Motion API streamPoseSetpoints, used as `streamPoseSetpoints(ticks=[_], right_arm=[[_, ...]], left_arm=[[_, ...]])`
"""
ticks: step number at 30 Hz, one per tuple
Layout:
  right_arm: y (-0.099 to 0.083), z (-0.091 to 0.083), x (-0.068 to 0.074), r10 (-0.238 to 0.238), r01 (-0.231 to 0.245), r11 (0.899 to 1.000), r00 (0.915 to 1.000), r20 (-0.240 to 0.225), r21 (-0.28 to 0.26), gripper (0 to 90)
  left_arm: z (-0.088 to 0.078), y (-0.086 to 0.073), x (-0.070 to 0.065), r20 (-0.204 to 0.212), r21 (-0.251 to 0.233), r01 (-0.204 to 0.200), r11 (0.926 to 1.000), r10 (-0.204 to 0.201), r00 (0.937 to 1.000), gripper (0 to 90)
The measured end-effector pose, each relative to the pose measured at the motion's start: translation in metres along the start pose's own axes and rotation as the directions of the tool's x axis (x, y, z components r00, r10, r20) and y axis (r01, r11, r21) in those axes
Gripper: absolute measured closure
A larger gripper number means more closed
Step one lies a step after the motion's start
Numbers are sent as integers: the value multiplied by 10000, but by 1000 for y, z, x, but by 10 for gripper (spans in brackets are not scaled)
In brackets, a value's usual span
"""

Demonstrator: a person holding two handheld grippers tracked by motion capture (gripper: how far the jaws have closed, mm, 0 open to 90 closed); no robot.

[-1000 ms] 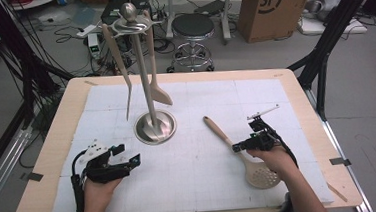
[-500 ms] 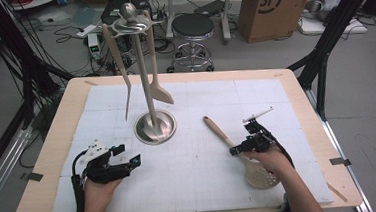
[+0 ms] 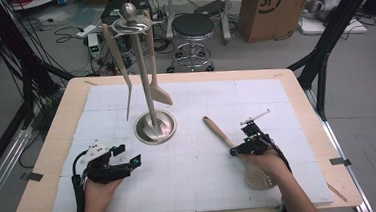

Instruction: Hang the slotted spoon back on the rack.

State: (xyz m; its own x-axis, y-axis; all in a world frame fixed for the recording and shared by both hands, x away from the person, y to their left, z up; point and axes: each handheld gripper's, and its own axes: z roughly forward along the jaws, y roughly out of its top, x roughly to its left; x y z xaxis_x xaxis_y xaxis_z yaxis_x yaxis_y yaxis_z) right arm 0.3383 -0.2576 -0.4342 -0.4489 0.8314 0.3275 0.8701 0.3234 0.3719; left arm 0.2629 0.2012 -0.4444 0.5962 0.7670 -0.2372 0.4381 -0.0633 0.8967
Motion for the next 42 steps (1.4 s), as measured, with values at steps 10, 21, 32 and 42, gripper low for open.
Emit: streamPoseSetpoints(ticks=[10,21,32,42], right_arm=[[-7,3,8,-536,581,9972,9943,919,-467,755],[-8,2,9,-812,864,9952,9913,1036,-465,776],[-9,-4,2,-728,759,9902,9969,309,-1172,790],[-2,-17,11,-947,753,9710,9926,-759,-2270,790]], left_arm=[[1,0,-2,34,47,-46,10000,46,10000,230],[2,-1,-2,4,39,-19,10000,19,10000,230],[-2,-1,4,-107,-66,149,9999,-150,9998,230],[-3,-1,4,-88,-72,155,9999,-156,9998,230]])
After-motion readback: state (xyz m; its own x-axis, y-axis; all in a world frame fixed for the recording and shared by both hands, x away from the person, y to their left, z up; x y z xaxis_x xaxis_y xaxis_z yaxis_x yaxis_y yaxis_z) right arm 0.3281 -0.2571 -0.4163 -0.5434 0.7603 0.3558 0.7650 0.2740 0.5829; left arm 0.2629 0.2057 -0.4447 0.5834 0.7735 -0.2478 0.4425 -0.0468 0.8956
